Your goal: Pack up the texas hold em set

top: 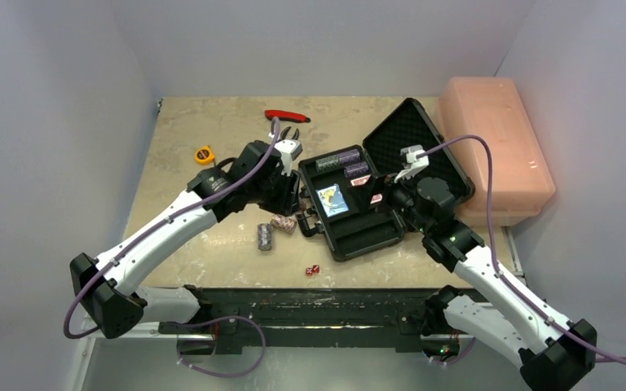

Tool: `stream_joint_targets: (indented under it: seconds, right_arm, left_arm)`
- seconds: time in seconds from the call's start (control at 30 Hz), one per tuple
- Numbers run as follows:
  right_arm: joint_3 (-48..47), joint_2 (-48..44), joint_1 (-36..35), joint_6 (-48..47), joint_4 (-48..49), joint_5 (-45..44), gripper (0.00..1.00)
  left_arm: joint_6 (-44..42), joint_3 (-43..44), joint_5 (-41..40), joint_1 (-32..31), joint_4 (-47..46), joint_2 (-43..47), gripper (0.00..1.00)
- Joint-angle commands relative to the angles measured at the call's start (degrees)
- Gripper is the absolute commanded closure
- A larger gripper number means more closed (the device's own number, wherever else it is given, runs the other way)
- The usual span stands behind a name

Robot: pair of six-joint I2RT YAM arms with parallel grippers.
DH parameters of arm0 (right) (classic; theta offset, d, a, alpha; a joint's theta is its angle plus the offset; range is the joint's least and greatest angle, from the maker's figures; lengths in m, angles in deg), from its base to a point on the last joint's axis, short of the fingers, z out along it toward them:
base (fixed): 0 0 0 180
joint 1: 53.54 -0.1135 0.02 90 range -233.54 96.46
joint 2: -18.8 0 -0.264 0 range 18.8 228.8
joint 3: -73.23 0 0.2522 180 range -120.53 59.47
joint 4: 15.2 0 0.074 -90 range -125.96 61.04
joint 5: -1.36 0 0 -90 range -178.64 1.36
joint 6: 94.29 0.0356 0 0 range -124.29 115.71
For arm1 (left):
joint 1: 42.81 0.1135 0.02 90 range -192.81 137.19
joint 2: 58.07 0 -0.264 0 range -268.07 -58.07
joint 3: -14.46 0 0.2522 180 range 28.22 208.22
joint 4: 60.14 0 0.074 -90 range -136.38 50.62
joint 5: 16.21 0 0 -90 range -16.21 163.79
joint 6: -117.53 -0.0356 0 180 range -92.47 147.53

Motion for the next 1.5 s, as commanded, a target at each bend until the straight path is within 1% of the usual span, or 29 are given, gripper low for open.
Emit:
stream_joint_targets:
  seconds: [0.0, 0.17, 0.27, 0.37, 0.47, 0.6, 0.73, 0.83, 0.93, 1.0, 1.13, 1.3, 1.47]
  right_arm:
    - [0.61, 1.95, -1.58, -5.40, 8.80, 7.28, 0.05]
    - [2.61, 2.65, -6.37, -8.66, 13.84, 8.03, 0.05]
    - [3.57, 3.35, -10.66, -12.12, 16.65, 5.99, 0.04]
    - [5.16, 4.52, -13.94, -16.17, 20.34, 6.98, 0.01]
    - [7.59, 4.78, -16.02, -19.50, 25.75, 9.60, 0.01]
    - [9.94, 4.68, -17.45, -23.85, 31.24, 11.18, 0.01]
    - [11.04, 6.06, -18.19, -27.89, 35.13, 11.37, 0.02]
    - [10.42, 7.82, -19.87, -30.44, 35.77, 9.11, 0.04]
    - [8.91, 10.37, -22.33, -32.41, 35.69, 4.74, 0.07]
    - [8.10, 12.01, -23.66, -33.61, 35.76, 3.52, 0.09]
    - [7.27, 14.55, -25.89, -34.79, 37.61, 0.59, 0.11]
    - [6.53, 16.97, -26.52, -35.18, 40.26, -0.49, 0.12]
    - [5.16, 18.81, -26.83, -36.23, 41.48, -3.07, 0.15]
  left_arm:
    - [-5.52, 9.69, 6.95, 1.14, 4.36, -1.48, 1.00]
    - [-8.15, 14.35, 13.34, 3.21, 8.36, -2.51, 1.00]
    - [-10.83, 15.73, 13.93, 3.69, 9.77, -3.42, 1.00]
    - [-12.36, 14.52, 14.54, 3.91, 9.18, -3.07, 1.00]
    - [-13.39, 12.71, 16.38, 4.16, 7.75, -2.11, 1.00]
    - [-14.14, 10.63, 20.42, 4.47, 6.00, -0.63, 1.00]
    - [-13.16, 9.04, 23.37, 5.34, 4.09, 0.03, 1.00]
    - [-12.51, 7.95, 24.74, 6.20, 3.17, 0.24, 1.00]
    - [-10.84, 6.98, 25.36, 7.00, 2.21, 0.19, 1.00]
    - [-10.14, 6.76, 25.53, 7.28, 2.03, -0.08, 1.00]
    - [-9.57, 6.43, 25.12, 7.59, 1.63, 0.10, 1.00]
    - [-9.63, 6.31, 24.62, 7.70, 1.70, 0.22, 1.00]
    - [-9.74, 6.14, 24.60, 7.79, 1.80, 0.07, 1.00]
